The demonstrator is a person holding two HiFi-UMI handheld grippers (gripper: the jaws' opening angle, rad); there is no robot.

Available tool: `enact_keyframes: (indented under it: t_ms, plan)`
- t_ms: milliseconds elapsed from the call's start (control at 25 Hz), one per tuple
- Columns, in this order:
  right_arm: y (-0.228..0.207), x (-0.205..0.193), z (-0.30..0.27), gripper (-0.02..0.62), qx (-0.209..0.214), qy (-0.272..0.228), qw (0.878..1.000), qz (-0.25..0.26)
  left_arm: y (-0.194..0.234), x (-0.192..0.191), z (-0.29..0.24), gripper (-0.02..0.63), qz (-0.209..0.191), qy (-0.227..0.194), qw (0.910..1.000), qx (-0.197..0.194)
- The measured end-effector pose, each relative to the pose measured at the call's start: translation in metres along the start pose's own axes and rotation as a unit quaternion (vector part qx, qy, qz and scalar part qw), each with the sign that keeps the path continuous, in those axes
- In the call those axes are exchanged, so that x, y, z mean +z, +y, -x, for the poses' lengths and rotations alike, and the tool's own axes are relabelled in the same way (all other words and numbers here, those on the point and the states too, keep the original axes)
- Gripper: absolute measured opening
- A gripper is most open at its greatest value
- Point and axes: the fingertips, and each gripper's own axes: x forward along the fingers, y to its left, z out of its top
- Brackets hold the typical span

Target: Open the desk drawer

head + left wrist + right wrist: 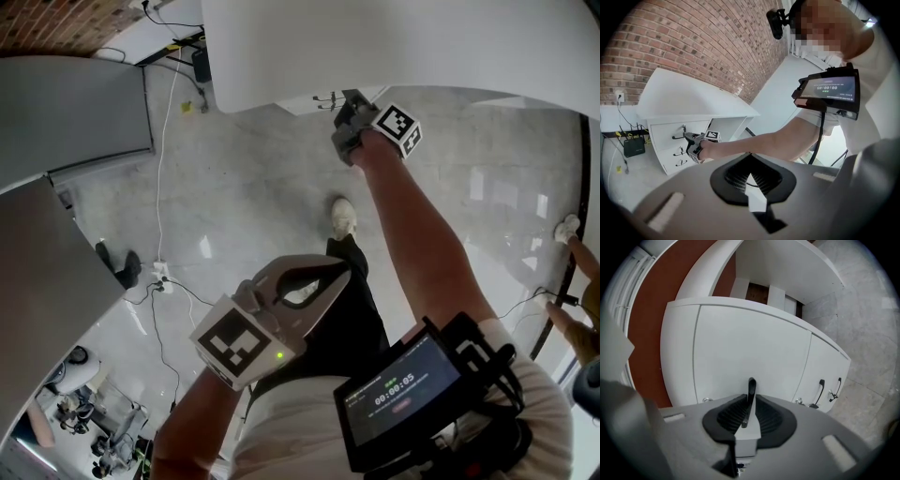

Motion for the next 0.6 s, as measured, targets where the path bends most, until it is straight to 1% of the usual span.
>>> enact_keyframes:
  t_ms: [280,440,600]
  plan:
    - [0.006,-0.005,0.004,0.032,0.004,0.001,1.0,-0.004,-0.001,-0.004,0.008,0.006,-0.001,-0.006,1.0,0.0]
    - [0.003,-0.011,0.013,0.031,0.003,0.002,1.0,-0.007,-0.007,-0.01,0.007,0.006,-0.008,-0.004,1.0,-0.004]
    - [-0.001,-0.013,0.019,0.029,0.0,-0.005,1.0,-0.015,-0.007,-0.012,0.009,0.006,-0.004,-0.001,1.0,-0.006]
